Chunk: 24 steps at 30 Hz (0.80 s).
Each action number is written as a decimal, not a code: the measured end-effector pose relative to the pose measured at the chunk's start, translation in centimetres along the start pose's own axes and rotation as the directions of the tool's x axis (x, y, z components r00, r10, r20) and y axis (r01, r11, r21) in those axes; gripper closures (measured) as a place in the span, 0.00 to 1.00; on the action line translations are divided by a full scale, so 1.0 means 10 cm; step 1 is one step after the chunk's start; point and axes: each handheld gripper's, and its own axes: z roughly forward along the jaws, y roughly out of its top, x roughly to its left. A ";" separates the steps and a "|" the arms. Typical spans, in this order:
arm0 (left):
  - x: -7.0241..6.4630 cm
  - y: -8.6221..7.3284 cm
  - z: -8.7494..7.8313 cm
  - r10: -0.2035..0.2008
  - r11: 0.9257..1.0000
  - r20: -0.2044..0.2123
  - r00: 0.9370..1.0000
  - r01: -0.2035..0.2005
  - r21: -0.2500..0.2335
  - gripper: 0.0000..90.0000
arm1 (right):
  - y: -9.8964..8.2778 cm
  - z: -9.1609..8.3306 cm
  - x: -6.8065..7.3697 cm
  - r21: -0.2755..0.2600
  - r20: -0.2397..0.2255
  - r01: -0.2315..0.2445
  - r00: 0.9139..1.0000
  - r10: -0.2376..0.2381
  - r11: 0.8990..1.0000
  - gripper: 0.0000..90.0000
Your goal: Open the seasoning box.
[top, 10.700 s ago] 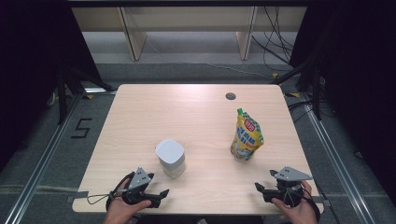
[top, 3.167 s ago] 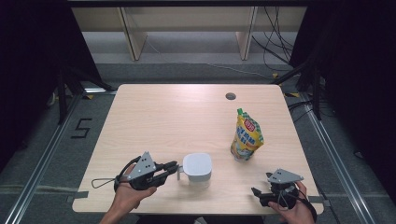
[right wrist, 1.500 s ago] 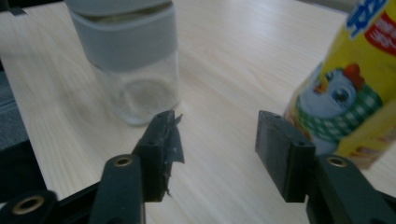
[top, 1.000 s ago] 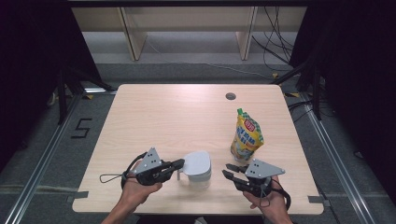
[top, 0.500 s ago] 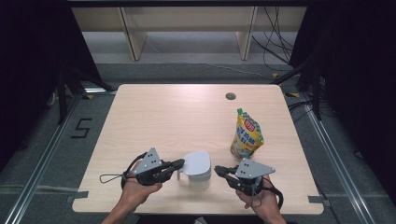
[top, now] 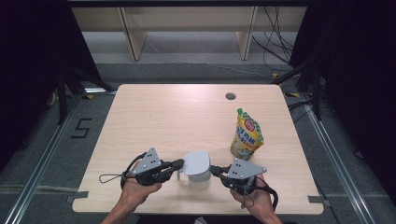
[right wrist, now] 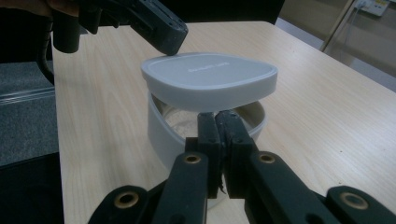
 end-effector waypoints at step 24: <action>0.09 -0.49 -0.24 -0.091 0.989 -0.057 0.994 0.096 0.112 0.32 | 0.31 0.08 0.07 -0.030 -0.023 0.055 0.998 -0.055 0.998 0.97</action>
